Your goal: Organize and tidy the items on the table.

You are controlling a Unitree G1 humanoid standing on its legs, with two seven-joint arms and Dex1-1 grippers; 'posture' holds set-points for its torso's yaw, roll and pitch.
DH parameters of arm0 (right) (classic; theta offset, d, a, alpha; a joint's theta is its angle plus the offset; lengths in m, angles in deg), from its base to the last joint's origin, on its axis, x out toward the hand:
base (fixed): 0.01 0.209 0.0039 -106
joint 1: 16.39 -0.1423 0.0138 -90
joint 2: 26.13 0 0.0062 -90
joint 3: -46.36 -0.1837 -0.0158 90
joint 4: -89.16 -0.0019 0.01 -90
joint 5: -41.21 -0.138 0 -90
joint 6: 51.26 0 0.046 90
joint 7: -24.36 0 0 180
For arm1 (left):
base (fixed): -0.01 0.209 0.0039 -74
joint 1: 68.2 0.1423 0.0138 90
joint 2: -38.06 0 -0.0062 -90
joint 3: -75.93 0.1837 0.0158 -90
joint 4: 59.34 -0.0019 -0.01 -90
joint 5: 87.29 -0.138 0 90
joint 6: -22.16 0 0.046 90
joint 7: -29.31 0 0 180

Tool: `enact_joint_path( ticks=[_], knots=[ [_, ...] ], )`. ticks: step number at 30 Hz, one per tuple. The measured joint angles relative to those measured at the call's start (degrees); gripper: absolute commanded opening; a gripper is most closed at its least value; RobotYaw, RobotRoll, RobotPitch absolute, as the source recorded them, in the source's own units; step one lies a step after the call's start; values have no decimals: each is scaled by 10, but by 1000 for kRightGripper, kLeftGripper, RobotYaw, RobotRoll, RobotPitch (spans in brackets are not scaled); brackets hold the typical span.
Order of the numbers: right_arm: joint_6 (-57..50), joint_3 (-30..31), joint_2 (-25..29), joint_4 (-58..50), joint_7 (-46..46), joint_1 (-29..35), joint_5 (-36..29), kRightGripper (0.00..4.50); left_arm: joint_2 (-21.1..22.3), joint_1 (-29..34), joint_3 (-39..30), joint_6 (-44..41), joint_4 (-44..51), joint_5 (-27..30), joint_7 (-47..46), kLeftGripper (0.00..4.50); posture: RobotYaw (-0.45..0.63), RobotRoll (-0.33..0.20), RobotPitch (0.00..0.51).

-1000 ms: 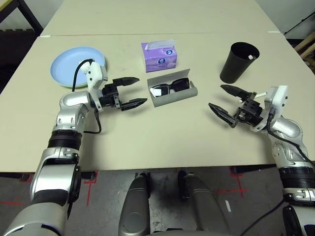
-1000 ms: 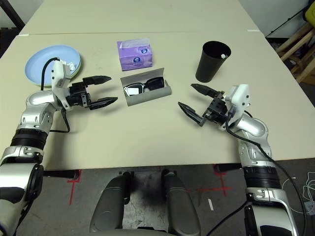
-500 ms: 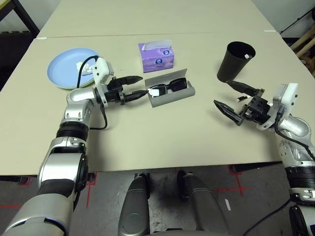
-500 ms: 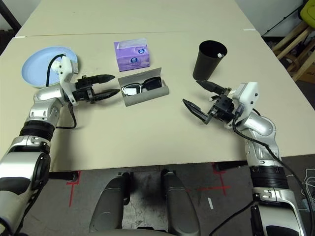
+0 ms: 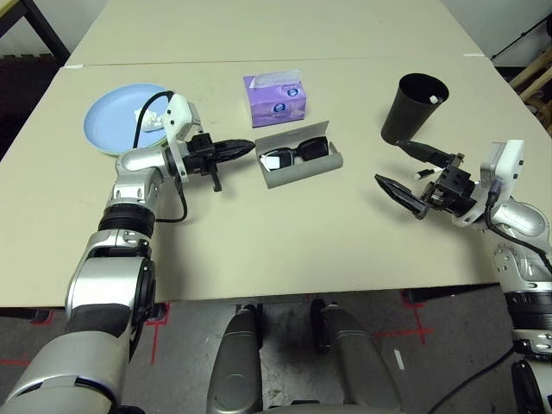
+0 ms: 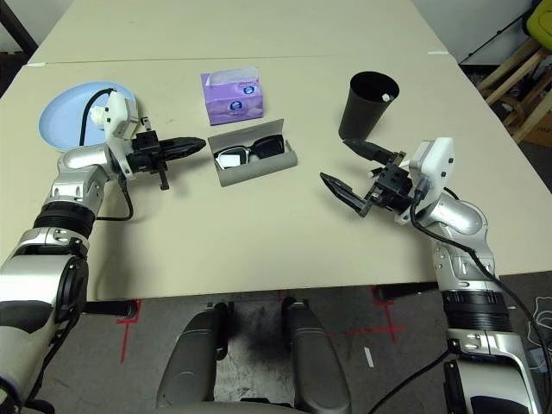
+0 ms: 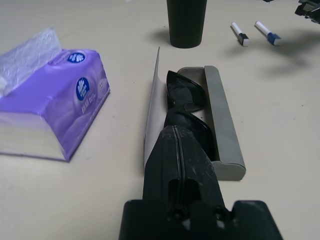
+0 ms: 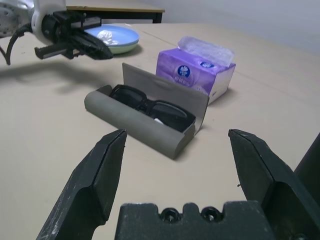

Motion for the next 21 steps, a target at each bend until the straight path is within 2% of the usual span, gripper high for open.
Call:
enact_joint_path(
  ticks=[11, 21],
  knots=[
    [-23, 1, 0, -39, 6, 7, -4, 4500, -12, -29, 3, 21, -52, -51, -91, 46, 54, 0, 218],
    [-45, 2, 0, -65, 15, 8, -4, 4500, -16, -43, 2, 20, -73, -68, -140, 46, 50, 0, 222]
  ],
)
